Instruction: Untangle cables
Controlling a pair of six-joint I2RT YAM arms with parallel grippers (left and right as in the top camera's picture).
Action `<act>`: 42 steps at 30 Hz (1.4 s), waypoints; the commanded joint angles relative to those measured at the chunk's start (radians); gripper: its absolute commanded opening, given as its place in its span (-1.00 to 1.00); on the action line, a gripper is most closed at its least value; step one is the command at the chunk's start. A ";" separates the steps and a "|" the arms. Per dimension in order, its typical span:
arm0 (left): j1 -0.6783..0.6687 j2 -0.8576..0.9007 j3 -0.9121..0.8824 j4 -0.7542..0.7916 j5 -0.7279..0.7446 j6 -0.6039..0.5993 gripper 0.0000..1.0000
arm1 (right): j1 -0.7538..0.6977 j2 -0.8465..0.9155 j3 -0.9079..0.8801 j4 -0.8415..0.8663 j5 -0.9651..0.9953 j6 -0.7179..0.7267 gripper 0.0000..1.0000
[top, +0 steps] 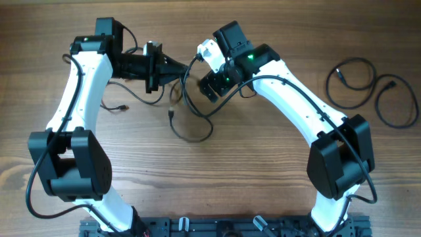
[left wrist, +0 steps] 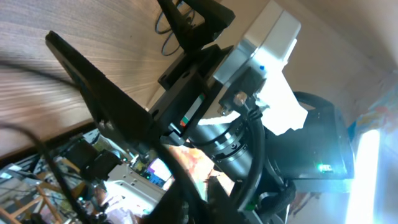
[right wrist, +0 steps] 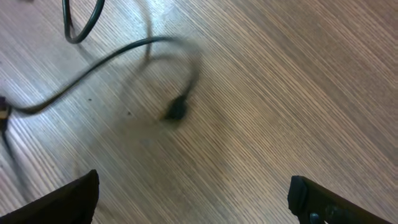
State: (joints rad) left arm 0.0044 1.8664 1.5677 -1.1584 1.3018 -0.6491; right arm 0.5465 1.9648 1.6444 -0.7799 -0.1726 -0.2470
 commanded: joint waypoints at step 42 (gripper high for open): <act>0.360 -0.008 0.003 0.014 0.275 -0.063 -0.92 | -0.182 0.041 -0.056 -0.151 0.575 0.220 0.99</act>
State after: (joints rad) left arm 0.3195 1.8664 1.5677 -1.1557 1.5433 -0.6834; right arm 0.3862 1.9881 1.6154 -0.9401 0.1970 -0.0452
